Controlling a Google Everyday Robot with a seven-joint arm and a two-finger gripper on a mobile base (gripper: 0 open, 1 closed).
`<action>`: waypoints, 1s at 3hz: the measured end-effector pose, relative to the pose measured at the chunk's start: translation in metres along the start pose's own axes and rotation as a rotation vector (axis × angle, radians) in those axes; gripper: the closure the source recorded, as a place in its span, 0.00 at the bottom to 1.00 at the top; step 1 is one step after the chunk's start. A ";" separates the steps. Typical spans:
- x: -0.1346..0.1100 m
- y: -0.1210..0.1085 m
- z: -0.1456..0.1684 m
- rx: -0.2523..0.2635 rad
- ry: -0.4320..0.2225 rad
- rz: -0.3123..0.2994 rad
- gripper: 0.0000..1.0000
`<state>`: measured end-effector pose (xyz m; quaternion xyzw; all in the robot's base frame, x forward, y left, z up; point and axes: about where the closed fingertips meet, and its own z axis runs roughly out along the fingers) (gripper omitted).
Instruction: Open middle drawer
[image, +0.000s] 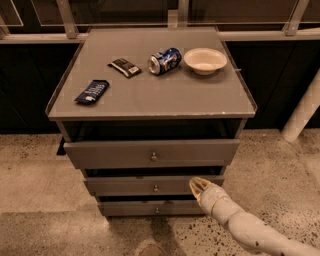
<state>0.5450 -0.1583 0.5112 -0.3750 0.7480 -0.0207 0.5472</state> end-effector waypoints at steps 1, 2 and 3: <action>0.012 -0.012 0.016 0.068 -0.006 0.007 1.00; 0.022 -0.028 0.032 0.107 -0.010 0.011 1.00; 0.029 -0.044 0.050 0.120 -0.016 0.009 1.00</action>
Offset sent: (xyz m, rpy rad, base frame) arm 0.0661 -0.0407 -0.0260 0.0021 -0.0973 -0.1305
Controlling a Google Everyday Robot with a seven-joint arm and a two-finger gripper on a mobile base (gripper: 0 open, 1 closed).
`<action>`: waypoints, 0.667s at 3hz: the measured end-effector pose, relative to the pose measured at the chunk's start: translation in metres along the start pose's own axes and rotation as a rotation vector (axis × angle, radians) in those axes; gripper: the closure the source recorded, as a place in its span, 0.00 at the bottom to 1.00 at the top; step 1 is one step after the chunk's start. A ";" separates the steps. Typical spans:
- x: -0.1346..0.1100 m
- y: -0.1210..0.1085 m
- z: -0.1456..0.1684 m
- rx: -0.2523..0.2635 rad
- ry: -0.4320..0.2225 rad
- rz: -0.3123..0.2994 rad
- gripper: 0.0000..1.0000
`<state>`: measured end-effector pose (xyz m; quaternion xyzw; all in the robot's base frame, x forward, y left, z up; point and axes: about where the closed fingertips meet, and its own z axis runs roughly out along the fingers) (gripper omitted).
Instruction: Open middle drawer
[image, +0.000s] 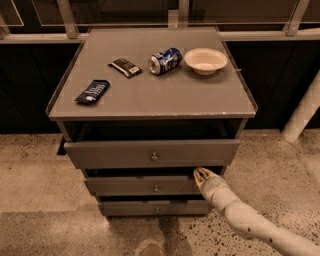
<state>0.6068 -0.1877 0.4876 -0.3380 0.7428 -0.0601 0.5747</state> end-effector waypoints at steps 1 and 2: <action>0.004 -0.010 0.018 -0.004 0.000 -0.010 1.00; 0.012 -0.011 0.031 -0.014 0.013 0.009 1.00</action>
Offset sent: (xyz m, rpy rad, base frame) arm 0.0453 -0.0113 -0.0269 0.0181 0.0461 -0.0084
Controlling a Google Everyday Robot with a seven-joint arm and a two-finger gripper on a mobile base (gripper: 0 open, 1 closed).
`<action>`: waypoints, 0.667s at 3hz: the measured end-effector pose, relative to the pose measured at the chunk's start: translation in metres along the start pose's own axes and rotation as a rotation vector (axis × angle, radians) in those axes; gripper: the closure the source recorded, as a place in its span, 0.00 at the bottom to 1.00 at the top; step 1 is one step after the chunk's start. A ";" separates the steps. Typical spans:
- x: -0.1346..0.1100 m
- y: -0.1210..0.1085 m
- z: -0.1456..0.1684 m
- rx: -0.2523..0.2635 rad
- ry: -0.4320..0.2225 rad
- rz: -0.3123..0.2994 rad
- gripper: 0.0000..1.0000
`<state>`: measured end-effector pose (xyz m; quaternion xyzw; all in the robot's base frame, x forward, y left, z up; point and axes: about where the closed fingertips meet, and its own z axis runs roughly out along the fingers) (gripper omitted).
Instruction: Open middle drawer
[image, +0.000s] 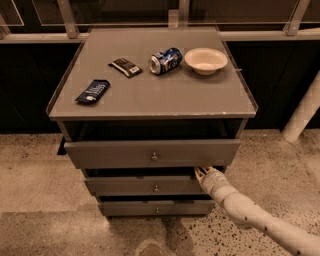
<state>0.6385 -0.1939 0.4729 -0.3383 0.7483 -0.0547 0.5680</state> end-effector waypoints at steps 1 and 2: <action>0.008 0.008 0.008 -0.014 0.017 0.037 1.00; 0.013 0.017 0.016 -0.033 0.030 0.066 1.00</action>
Offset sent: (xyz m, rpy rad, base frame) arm 0.0068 0.0157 -0.0386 0.0749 0.0993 -0.0155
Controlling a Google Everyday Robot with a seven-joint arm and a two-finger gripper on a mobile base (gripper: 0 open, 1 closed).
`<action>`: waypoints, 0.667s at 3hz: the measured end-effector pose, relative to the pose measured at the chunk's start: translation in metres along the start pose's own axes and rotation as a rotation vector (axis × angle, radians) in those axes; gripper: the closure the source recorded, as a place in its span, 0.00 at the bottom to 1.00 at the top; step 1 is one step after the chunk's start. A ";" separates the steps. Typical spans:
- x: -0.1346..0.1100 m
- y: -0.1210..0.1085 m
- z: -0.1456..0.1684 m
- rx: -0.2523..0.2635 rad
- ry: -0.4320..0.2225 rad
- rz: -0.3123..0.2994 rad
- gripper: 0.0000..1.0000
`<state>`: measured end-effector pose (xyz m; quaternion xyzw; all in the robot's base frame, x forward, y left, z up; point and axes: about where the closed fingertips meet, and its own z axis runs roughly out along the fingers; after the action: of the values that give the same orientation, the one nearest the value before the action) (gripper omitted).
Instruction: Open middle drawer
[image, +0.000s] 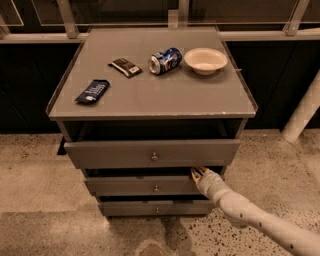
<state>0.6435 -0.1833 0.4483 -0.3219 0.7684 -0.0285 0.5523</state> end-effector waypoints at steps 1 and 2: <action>0.001 -0.001 0.018 -0.050 0.044 0.009 1.00; 0.001 -0.001 0.018 -0.050 0.044 0.009 1.00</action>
Offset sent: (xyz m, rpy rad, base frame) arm 0.0294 0.0028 -0.0086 -0.0153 0.1093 0.0417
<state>0.6596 -0.1784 0.4407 -0.3314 0.7824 -0.0139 0.5271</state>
